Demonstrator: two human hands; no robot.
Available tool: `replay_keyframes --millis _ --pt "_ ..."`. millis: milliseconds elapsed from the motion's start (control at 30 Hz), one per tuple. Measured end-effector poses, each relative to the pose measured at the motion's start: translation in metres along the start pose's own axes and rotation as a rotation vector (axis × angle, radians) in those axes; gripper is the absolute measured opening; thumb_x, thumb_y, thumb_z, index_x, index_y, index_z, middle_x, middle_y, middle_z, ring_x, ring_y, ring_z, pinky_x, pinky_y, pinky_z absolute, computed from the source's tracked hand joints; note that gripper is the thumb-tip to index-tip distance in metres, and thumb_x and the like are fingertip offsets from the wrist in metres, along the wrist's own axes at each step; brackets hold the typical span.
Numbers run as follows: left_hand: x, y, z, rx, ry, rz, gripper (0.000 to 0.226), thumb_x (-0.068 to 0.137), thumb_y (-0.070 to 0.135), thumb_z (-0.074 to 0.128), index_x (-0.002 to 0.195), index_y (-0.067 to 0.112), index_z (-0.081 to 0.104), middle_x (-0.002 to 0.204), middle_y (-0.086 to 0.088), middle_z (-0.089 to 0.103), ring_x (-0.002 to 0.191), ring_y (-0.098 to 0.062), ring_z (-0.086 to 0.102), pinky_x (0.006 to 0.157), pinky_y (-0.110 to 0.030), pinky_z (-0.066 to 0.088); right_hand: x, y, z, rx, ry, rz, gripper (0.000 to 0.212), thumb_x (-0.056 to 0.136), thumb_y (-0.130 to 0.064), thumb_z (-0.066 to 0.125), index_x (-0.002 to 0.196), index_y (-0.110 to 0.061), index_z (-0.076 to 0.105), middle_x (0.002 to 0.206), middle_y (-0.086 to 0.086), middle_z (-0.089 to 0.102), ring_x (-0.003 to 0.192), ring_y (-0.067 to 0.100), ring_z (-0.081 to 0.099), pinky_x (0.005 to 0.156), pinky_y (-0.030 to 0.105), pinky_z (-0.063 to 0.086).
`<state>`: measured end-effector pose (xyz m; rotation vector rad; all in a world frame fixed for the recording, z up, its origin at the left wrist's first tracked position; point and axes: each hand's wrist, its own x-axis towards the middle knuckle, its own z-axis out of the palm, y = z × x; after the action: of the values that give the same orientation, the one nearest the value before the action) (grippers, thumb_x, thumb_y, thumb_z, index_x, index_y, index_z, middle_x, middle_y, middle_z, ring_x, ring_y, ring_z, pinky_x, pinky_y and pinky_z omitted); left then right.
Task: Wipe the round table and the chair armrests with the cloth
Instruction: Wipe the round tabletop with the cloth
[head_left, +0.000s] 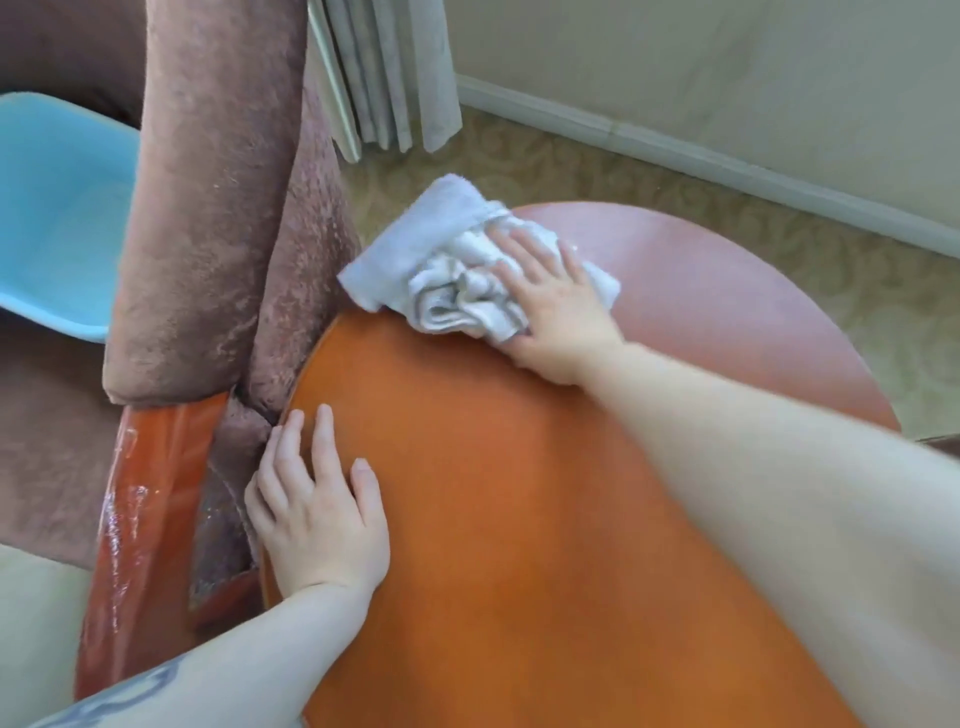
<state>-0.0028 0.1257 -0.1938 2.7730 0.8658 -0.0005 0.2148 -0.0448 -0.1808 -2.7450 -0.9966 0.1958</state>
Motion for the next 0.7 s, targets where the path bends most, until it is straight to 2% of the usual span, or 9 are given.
replay_keyframes --millis 67,200,233,367,433,533,567,633,700 --pt "0.0 -0.001 -0.001 0.003 -0.002 0.001 0.056 0.091 0.037 0.03 0.144 0.02 0.031 0.149 -0.009 0.031 0.137 -0.029 0.024 0.108 -0.056 0.026 -0.003 0.038 -0.011 0.033 0.04 0.167 0.062 0.081 -0.044 0.056 0.137 -0.019 0.045 0.159 0.003 0.023 0.147 0.024 0.015 0.117 0.053 0.009" --pt "0.0 0.001 -0.002 0.03 -0.035 0.064 0.054 0.094 0.032 0.027 0.147 0.021 0.028 0.153 -0.008 0.028 0.141 -0.026 0.019 0.116 -0.052 0.009 -0.034 -0.009 0.014 0.073 0.376 0.944 0.06 0.08 -0.045 0.052 0.134 -0.019 0.047 0.154 0.009 0.031 0.145 0.027 0.02 0.116 0.054 0.008" --pt "0.0 0.001 -0.002 0.036 -0.049 0.09 0.054 0.095 0.032 0.025 0.148 0.023 0.026 0.154 -0.006 0.027 0.143 -0.023 0.016 0.117 -0.049 0.003 -0.035 -0.032 0.019 0.09 0.361 0.914 0.061 0.077 -0.043 0.053 0.133 -0.021 0.048 0.154 0.01 0.031 0.145 0.029 0.019 0.116 0.055 0.005" --pt "0.001 0.002 -0.007 0.034 -0.083 0.149 0.054 0.096 0.033 0.024 0.149 0.027 0.021 0.157 -0.001 0.023 0.145 -0.018 0.011 0.117 -0.041 -0.006 -0.03 -0.008 0.005 0.002 0.022 0.061 0.061 0.078 -0.041 0.053 0.136 -0.026 0.046 0.157 0.008 0.026 0.146 0.03 0.016 0.116 0.057 0.008" --pt "0.001 0.002 -0.01 0.04 -0.122 0.26 0.055 0.095 0.035 0.026 0.149 0.028 0.019 0.157 0.0 0.024 0.146 -0.018 0.01 0.118 -0.04 -0.004 -0.032 0.036 -0.01 0.007 0.044 0.127 0.06 0.079 -0.041 0.053 0.135 -0.018 0.047 0.157 0.008 0.026 0.146 0.027 0.019 0.116 0.056 0.011" --pt "-0.002 0.002 -0.009 0.063 -0.206 0.568 0.058 0.093 0.038 0.03 0.149 0.028 0.021 0.156 0.002 0.025 0.146 -0.018 0.012 0.119 -0.043 0.003 -0.066 0.031 -0.002 0.07 0.316 0.883 0.061 0.082 -0.04 0.055 0.134 -0.01 0.046 0.156 0.013 0.028 0.145 0.029 0.021 0.117 0.052 0.007" --pt "-0.002 0.002 -0.009 0.064 -0.22 0.612 0.058 0.093 0.038 0.031 0.149 0.027 0.023 0.156 0.003 0.025 0.146 -0.017 0.013 0.119 -0.044 0.005 -0.076 0.005 0.007 0.09 0.385 1.023 0.061 0.08 -0.039 0.056 0.132 -0.009 0.049 0.153 0.017 0.032 0.143 0.032 0.024 0.117 0.054 0.007" --pt "0.0 0.002 -0.008 0.074 -0.237 0.612 0.058 0.092 0.037 0.032 0.148 0.025 0.026 0.155 0.003 0.027 0.146 -0.016 0.014 0.119 -0.045 0.008 -0.089 -0.045 0.016 0.127 0.394 0.819 0.053 0.072 -0.035 0.063 0.119 -0.011 0.059 0.142 0.022 0.044 0.134 0.039 0.036 0.117 0.054 0.012" --pt "0.0 0.003 -0.009 0.082 -0.245 0.592 0.057 0.091 0.037 0.033 0.147 0.024 0.029 0.154 0.003 0.03 0.145 -0.015 0.016 0.118 -0.045 0.01 -0.086 -0.053 0.01 0.085 0.222 0.279 0.043 0.065 -0.036 0.066 0.103 -0.017 0.067 0.13 0.02 0.055 0.118 0.038 0.052 0.109 0.047 0.021"
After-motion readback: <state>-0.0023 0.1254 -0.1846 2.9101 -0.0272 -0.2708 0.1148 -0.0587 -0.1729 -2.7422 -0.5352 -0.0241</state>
